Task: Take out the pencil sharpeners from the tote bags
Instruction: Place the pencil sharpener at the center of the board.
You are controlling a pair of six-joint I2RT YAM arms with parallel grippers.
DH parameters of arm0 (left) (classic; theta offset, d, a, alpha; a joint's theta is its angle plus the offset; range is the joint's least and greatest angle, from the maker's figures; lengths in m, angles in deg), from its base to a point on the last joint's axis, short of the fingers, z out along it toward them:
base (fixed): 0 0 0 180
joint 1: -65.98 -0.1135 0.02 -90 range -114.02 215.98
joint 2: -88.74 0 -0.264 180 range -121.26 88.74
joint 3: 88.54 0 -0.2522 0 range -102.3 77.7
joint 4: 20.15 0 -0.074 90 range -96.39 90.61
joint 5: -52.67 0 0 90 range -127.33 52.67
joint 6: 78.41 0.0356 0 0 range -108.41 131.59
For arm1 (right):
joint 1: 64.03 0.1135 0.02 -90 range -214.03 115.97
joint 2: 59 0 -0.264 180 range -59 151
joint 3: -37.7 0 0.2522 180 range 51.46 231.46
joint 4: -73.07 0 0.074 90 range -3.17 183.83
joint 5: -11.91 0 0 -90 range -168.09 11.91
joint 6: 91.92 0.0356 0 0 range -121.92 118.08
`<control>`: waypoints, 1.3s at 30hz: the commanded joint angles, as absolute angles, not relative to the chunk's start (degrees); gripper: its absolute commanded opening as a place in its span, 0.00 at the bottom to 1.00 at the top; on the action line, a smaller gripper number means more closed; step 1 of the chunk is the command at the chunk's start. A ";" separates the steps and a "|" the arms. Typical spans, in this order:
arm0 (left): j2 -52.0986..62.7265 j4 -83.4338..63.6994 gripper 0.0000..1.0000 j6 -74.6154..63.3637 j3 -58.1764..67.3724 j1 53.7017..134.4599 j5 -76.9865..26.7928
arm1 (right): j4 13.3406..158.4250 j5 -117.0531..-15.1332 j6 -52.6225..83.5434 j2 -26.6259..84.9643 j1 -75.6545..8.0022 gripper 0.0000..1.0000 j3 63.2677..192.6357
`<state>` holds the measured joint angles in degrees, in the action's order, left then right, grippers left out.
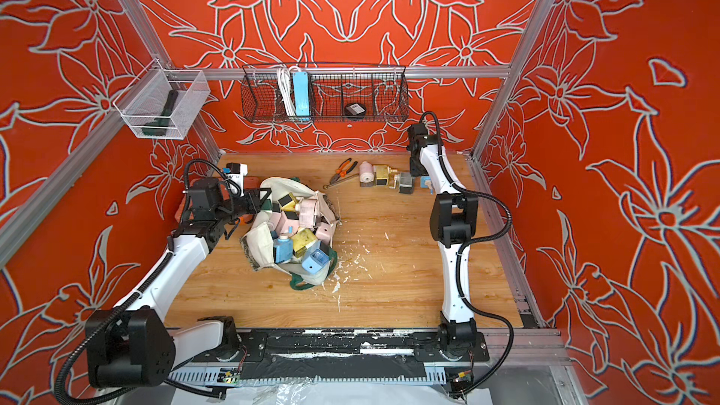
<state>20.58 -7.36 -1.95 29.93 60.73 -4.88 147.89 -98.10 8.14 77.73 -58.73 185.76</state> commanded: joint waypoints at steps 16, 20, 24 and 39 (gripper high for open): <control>20.55 -9.37 0.00 -2.47 29.79 60.62 -5.77 | 151.59 -95.83 8.38 83.01 -59.21 0.66 190.87; 20.63 -9.37 0.00 -2.40 29.80 60.65 -5.77 | 152.21 -96.37 9.29 80.98 -59.15 0.74 190.64; 20.67 -9.46 0.00 -2.48 29.96 60.62 -5.69 | 151.71 -95.19 10.36 77.23 -59.12 0.76 188.28; 20.80 -9.21 0.00 -2.23 29.94 61.09 -6.11 | 118.37 -74.34 14.32 25.41 -42.60 0.66 132.96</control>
<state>20.52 -7.36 -1.95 29.93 60.86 -5.19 129.01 -82.87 13.34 31.07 -46.99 140.82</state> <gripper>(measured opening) 0.047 0.668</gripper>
